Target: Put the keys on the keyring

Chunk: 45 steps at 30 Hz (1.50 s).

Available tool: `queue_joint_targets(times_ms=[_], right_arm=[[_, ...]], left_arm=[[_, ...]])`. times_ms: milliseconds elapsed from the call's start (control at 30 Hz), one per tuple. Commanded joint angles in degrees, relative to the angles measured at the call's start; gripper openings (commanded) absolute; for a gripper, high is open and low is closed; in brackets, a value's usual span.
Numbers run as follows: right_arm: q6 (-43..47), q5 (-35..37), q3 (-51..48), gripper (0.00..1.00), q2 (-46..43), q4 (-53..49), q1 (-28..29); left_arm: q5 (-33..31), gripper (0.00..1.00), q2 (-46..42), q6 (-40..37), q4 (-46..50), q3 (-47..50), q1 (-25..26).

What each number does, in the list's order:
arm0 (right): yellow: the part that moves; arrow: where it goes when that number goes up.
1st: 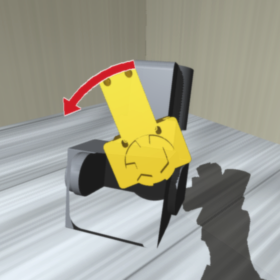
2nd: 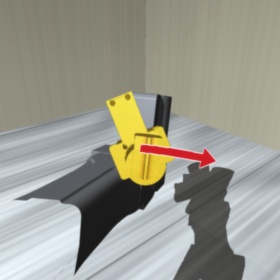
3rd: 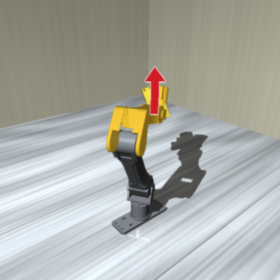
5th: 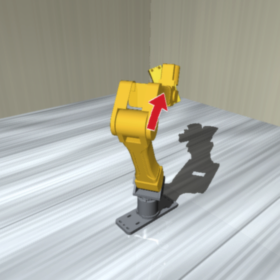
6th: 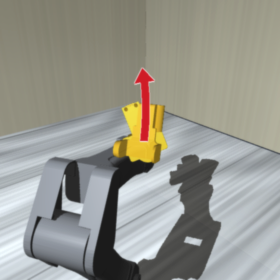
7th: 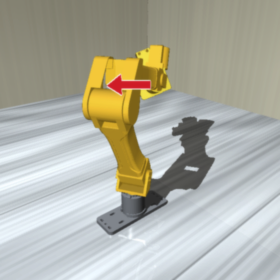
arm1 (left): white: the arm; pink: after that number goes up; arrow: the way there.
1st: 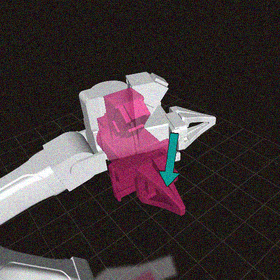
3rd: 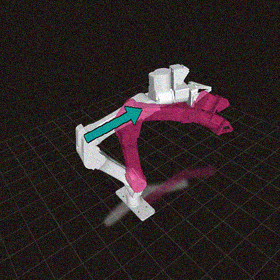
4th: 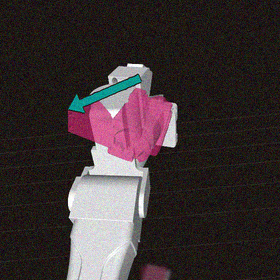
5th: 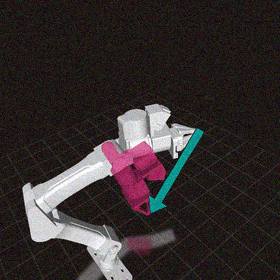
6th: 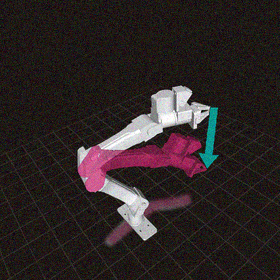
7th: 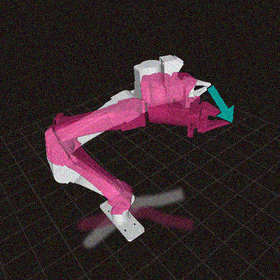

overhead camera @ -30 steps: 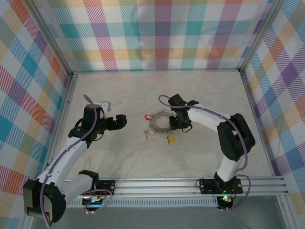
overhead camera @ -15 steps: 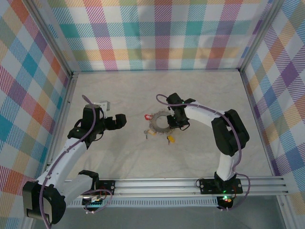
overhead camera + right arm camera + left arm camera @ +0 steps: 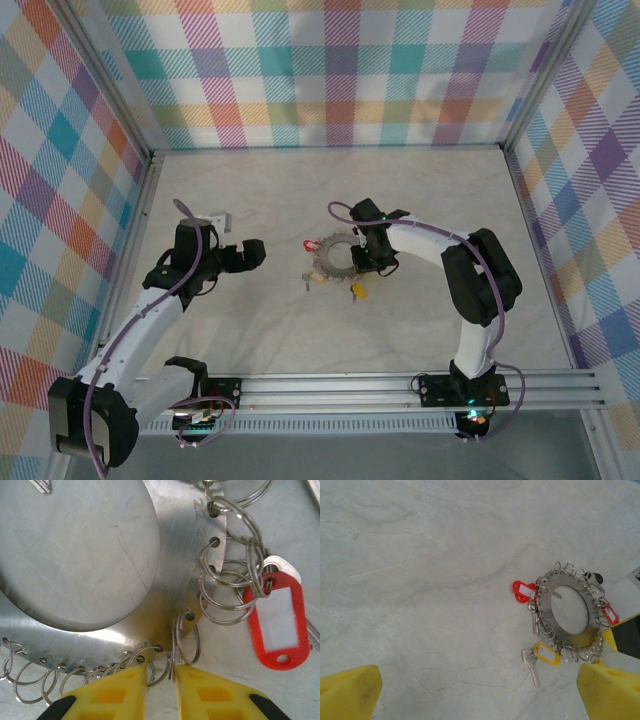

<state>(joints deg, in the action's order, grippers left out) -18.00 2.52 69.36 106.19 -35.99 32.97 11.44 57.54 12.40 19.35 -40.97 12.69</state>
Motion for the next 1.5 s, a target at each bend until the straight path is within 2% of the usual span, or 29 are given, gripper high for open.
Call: queue_joint_targets(times_ms=[0,167,367,500,767,1233,1333,1467], right_arm=[[-1.1,0.5,0.5,0.23,-0.4,0.6,-0.4],[-1.7,4.2,1.4,0.23,-0.5,-0.3,-0.4],[-1.2,4.1,1.7,0.20,-0.2,-0.2,-0.4],[-1.4,1.6,0.9,0.17,-0.1,1.5,-0.4],[-1.3,2.7,1.3,0.13,0.7,1.3,-0.4],[-1.0,3.3,0.5,0.18,2.2,2.0,-0.3],[-0.4,4.6,0.6,0.15,2.0,2.1,-0.4],[0.3,4.9,0.8,0.03,1.4,2.1,-0.4]], left_arm=[[0.0,1.00,1.1,0.4,1.2,-2.7,0.8],[0.9,1.00,1.8,0.4,1.6,-3.4,0.8],[0.6,1.00,0.8,0.7,1.5,-2.9,0.8],[0.0,1.00,0.6,0.6,2.1,-2.9,0.8],[0.0,1.00,0.5,0.4,2.5,-3.0,0.8],[-0.4,1.00,0.3,0.2,2.6,-3.0,0.8],[0.5,1.00,0.5,0.3,1.7,-2.9,0.8],[-0.1,1.00,0.7,0.2,2.6,-3.2,0.8]])
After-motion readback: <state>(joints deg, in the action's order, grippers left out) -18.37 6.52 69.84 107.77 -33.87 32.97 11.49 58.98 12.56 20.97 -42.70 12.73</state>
